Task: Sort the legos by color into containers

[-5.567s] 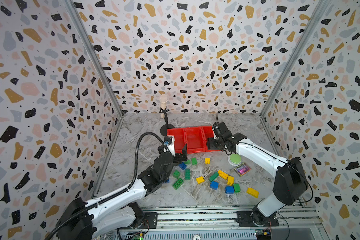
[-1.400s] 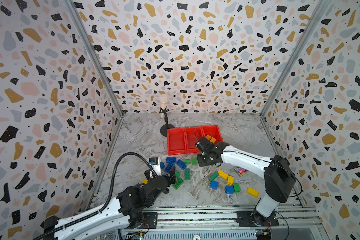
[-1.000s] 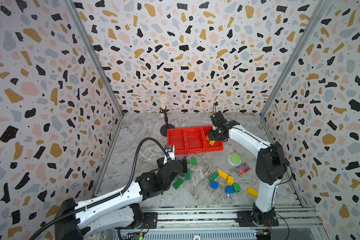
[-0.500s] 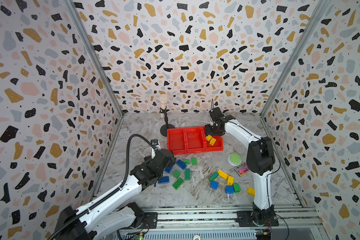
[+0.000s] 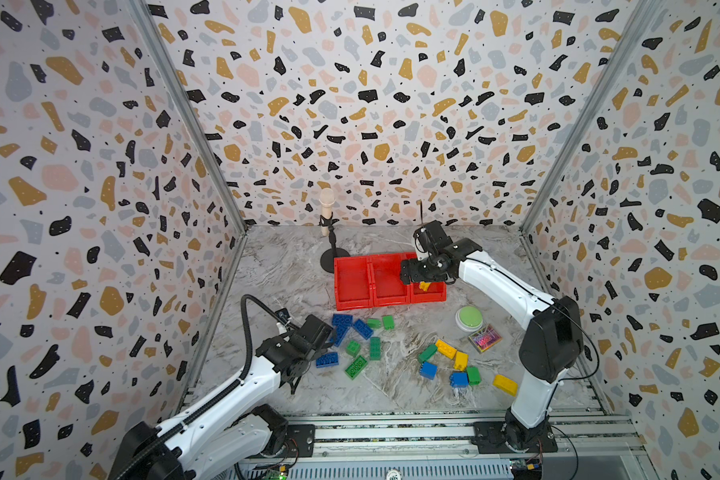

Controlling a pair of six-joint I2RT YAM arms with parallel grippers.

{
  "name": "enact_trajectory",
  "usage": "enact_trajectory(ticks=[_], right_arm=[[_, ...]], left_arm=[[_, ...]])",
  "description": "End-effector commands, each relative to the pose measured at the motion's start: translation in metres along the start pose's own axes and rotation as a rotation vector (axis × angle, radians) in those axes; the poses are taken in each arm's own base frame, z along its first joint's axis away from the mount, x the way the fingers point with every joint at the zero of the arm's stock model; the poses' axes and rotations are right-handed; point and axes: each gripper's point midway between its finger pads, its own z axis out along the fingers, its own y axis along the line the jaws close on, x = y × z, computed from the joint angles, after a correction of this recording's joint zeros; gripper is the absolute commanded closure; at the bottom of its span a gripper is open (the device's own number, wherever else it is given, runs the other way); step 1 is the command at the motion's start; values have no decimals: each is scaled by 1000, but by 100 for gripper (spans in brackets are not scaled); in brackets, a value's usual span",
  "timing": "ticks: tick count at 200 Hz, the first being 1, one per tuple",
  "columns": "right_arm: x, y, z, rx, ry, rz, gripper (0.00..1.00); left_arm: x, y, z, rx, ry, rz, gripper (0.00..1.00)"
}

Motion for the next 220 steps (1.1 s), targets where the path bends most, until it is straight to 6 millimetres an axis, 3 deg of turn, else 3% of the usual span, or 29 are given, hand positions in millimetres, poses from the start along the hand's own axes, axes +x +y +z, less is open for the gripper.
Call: enact_trajectory(ticks=[1, 48, 91, 128, 220], right_arm=[[16, -4, -26, 16, -21, 32, 10], [51, -24, -56, 43, -49, 75, 9], [68, -41, -74, 62, -72, 113, 9], [77, -53, -83, 80, -77, 138, 9], [93, -73, -105, 117, -96, 178, 10]], left_arm=[[6, 8, 4, -16, 17, -80, 0], [34, 21, 33, -31, 71, -176, 2], [30, 32, 38, -83, 29, -167, 2], [25, 29, 44, -105, 24, -147, 5], [21, 19, 51, -124, 42, -77, 57]])
